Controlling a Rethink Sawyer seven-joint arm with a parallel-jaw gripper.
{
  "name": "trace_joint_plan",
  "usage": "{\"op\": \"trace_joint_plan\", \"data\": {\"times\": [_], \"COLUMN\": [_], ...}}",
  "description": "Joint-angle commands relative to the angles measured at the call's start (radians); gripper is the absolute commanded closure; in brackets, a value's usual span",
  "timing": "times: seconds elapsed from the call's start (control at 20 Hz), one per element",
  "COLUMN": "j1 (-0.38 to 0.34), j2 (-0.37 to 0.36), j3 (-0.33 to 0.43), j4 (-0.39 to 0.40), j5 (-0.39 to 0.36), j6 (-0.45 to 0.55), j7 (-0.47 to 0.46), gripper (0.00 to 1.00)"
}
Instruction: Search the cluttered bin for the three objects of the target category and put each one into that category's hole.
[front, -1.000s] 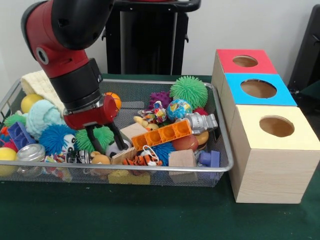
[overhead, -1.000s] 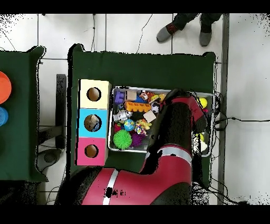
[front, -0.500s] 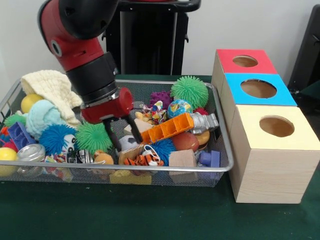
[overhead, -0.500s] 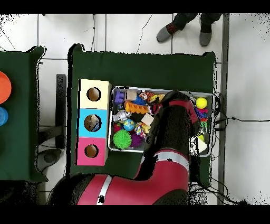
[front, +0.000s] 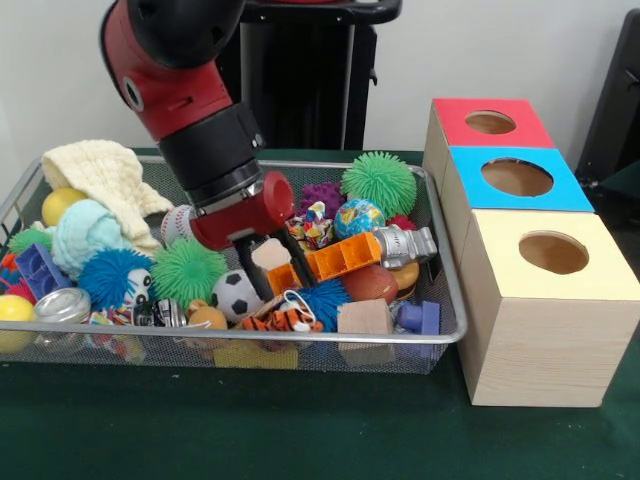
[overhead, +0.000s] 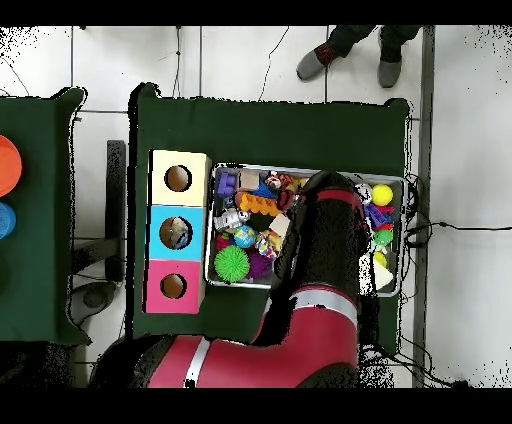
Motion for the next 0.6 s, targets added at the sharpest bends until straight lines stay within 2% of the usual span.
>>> {"op": "trace_joint_plan", "data": {"times": [0.05,0.1,0.2,0.3,0.4,0.6], "j1": [-0.104,-0.117,-0.158,-0.175,-0.173,-0.191], "j2": [0.107,0.12,0.134,0.139,0.152,0.212], "j3": [0.202,0.209,0.233,0.245,0.244,0.243], "j4": [0.063,0.07,0.087,0.097,0.089,0.077], "j5": [0.113,0.12,0.168,0.189,0.191,0.24], "j6": [-0.084,-0.09,-0.095,-0.11,-0.124,-0.105], "j7": [-0.381,-0.408,-0.532,-0.579,-0.554,-0.608], "gripper": [0.0,0.0,0.0,0.0,0.0,0.0]}}
